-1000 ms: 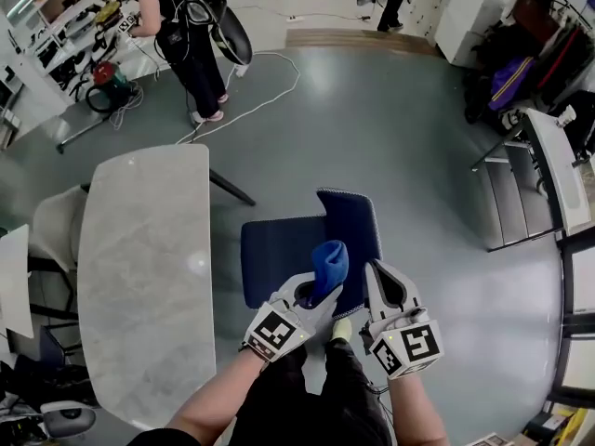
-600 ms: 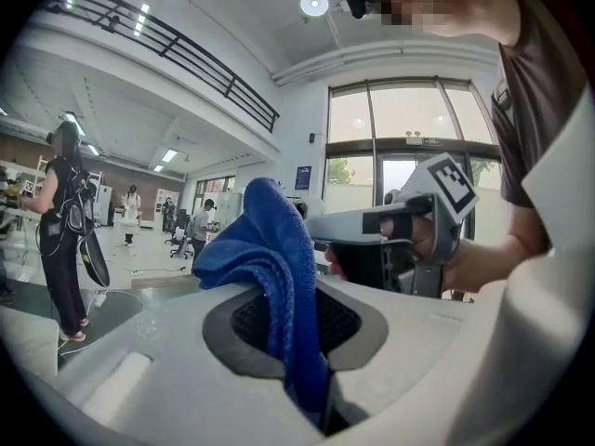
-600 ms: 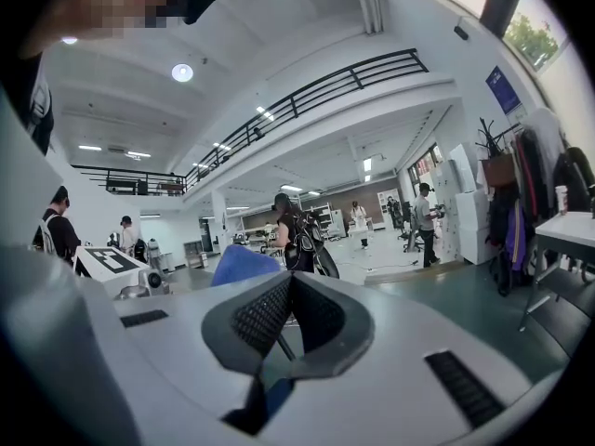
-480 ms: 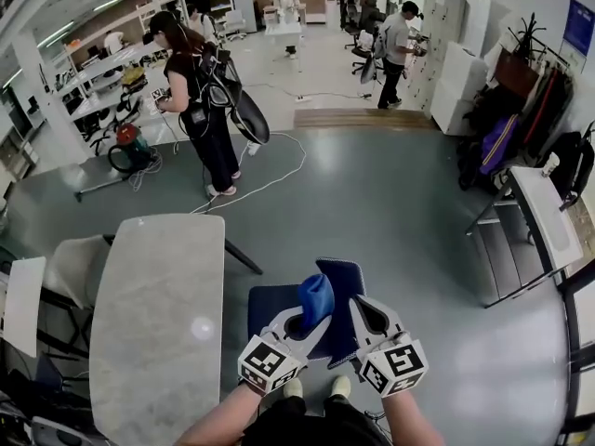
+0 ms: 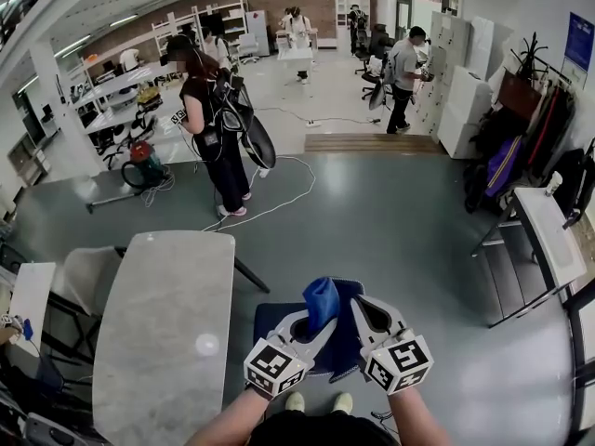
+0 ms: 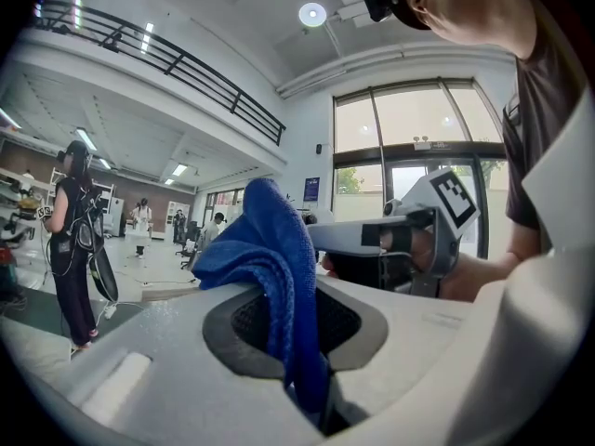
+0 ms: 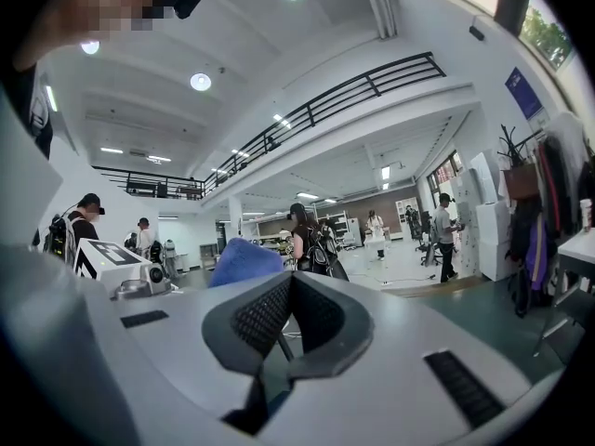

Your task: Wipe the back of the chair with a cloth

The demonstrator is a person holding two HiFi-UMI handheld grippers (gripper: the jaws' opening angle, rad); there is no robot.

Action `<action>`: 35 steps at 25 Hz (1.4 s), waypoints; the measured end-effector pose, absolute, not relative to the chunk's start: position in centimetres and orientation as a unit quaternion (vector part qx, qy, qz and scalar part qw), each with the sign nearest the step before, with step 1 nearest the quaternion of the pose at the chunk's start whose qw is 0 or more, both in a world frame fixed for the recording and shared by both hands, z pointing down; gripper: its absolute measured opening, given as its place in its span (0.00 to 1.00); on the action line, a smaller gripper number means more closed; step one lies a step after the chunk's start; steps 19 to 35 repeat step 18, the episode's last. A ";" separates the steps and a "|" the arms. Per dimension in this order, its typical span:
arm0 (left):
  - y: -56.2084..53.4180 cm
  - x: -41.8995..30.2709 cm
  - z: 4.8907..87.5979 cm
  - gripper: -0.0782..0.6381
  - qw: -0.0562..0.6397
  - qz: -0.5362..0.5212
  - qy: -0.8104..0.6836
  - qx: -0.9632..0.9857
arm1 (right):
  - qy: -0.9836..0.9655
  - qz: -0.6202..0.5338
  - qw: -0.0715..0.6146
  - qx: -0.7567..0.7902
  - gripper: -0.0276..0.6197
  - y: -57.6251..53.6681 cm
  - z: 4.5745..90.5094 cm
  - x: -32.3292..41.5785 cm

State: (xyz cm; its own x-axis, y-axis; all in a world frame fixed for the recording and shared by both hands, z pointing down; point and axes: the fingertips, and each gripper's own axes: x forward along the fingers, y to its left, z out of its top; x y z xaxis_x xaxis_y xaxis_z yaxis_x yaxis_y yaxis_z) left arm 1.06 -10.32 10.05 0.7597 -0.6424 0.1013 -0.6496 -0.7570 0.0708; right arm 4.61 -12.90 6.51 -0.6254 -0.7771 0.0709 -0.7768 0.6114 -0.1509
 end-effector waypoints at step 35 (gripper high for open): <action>-10.4 3.0 10.0 0.19 0.056 0.042 -0.363 0.929 | 0.906 -0.085 -0.003 -0.414 0.06 -12.9 6.5 6.6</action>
